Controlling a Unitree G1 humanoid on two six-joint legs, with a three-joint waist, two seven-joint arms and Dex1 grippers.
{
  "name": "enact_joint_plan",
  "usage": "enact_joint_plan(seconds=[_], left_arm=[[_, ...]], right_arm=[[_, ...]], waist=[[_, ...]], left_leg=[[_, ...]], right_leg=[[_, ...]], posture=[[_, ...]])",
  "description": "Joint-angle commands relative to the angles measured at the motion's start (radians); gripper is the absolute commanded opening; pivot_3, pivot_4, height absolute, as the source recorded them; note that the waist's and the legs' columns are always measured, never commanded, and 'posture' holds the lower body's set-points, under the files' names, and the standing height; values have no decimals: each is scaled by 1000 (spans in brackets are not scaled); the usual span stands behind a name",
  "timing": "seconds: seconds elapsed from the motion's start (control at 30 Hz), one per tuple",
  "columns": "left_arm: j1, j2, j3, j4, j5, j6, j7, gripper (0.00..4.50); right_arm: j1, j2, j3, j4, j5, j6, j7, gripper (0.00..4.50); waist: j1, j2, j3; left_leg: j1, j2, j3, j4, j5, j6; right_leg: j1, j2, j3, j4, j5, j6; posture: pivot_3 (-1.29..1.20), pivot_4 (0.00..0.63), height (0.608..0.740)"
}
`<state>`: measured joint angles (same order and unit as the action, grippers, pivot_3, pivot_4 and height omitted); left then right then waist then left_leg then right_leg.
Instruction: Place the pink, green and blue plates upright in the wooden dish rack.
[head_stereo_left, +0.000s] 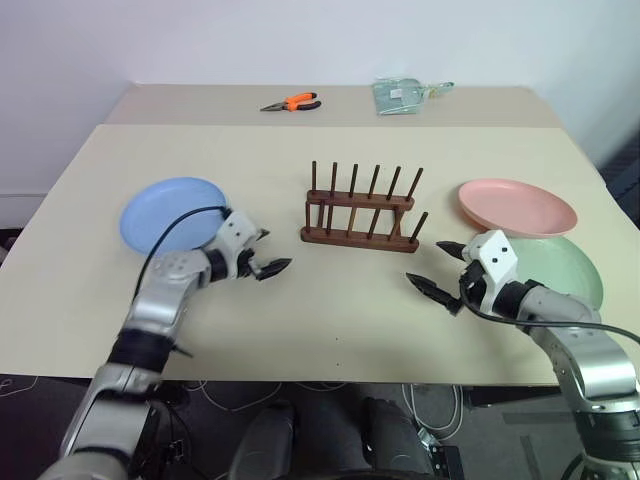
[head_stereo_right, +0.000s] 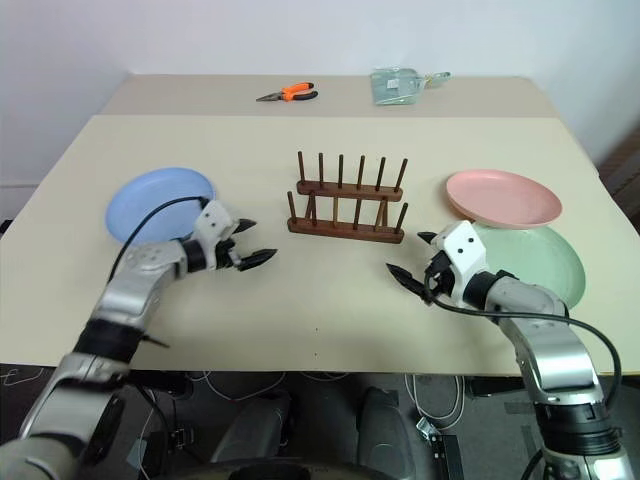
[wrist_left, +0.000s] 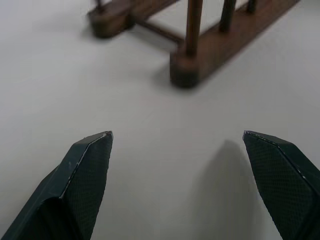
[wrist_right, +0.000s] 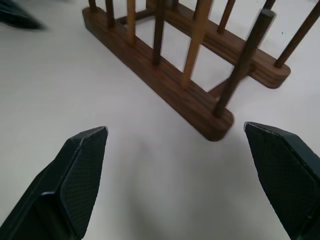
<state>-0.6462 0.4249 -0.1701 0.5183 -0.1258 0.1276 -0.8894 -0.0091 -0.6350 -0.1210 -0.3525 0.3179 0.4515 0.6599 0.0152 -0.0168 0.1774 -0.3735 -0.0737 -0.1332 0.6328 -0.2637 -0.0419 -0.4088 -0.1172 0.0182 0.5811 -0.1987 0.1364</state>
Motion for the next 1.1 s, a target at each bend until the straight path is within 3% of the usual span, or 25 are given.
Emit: enact_joint_plan(seconds=[0.03, 0.13, 0.17, 0.23, 0.33, 0.43, 0.57, 0.67, 0.73, 0.97, 1.03, 1.1], left_arm=[[-128, -55, -24, 224, 46, -113, -51, 4286], [-202, -99, -40, 371, 76, -176, -101, 4286], [-222, -116, -44, 409, 83, -191, -114, 4059], [-249, -138, -39, 467, 94, -220, -126, 3398], [-255, -154, -34, 488, 100, -243, -152, 1929], [-219, -152, -37, 431, 103, -263, -187, 770], [-124, -138, -49, 239, 77, -228, -251, 770], [33, -89, -83, -75, 32, -132, -331, 770], [90, -67, -94, -191, 24, -79, -339, 770], [109, -33, -89, -188, 102, -57, -227, 4186], [124, -2, -68, -206, 95, -24, -214, 4482], [172, 50, -51, -281, 63, 39, -239, 4282]], right_arm=[[49, 24, -34, -96, -1, 12, -57, 4493], [102, 39, -53, -154, -5, 22, -98, 4493], [119, 42, -63, -172, -2, 25, -110, 4500], [147, 44, -72, -194, -5, 27, -128, 4500], [164, 34, -84, -200, -3, 24, -129, 4500], [175, 8, -99, -198, 0, 26, -112, 4500], [200, -45, -130, -192, 13, 35, -64, 4500], [249, -104, -189, -192, 44, 60, 1, 4500], [271, -125, -209, -190, 53, 66, 26, 4500], [291, -135, -194, -178, 32, 46, 53, 4500], [292, -135, -186, -187, 42, 50, 68, 4236], [306, -142, -181, -205, 51, 63, 84, 3590]], waist=[[-4, 0, 0], [-12, 0, 0], [-10, 0, 0], [-6, -1, 0], [-4, -2, -1], [-3, -1, -1], [-3, -1, -1], [-4, -1, -1], [-4, -1, -1], [-2, -1, -1], [-3, -1, -1], [-8, 0, -2]], left_leg=[[0, 0, 0, 0, 0, 0], [1, 1, 1, -1, 0, 0], [1, 1, 1, -1, 0, 0], [1, 1, 1, -1, 0, 0], [1, 1, 1, 0, 0, 0], [1, 1, 1, 0, 0, 0], [1, 1, 0, 0, 0, 1], [1, 1, 0, -1, 0, 1], [1, 1, 0, -1, -1, 1], [1, 2, 0, 1, -1, 1], [1, 2, 0, 1, -1, 1], [2, 2, 0, 0, -1, 1]], right_leg=[[0, 0, 0, 0, 0, 0], [-1, 0, 0, 1, 0, 1], [-1, 0, 0, 1, 0, 1], [0, 0, 0, 1, -1, 2], [0, 0, 0, 1, -3, 5], [0, 0, 0, 1, -2, 4], [0, 0, 0, 1, -2, 4], [0, 0, 1, 1, -1, 2], [0, 0, 1, 1, -1, 2], [2, 0, 0, 1, -5, 0], [1, 0, 0, 1, -4, 1], [1, 0, 0, 1, -3, 3]], posture=[[0, 150, 740], [0, 150, 740], [0, 150, 740], [0, 150, 740], [0, 150, 740], [0, 150, 740], [0, 150, 740], [0, 150, 740], [0, 150, 740], [0, 150, 740], [0, 150, 740], [0, 150, 740]])
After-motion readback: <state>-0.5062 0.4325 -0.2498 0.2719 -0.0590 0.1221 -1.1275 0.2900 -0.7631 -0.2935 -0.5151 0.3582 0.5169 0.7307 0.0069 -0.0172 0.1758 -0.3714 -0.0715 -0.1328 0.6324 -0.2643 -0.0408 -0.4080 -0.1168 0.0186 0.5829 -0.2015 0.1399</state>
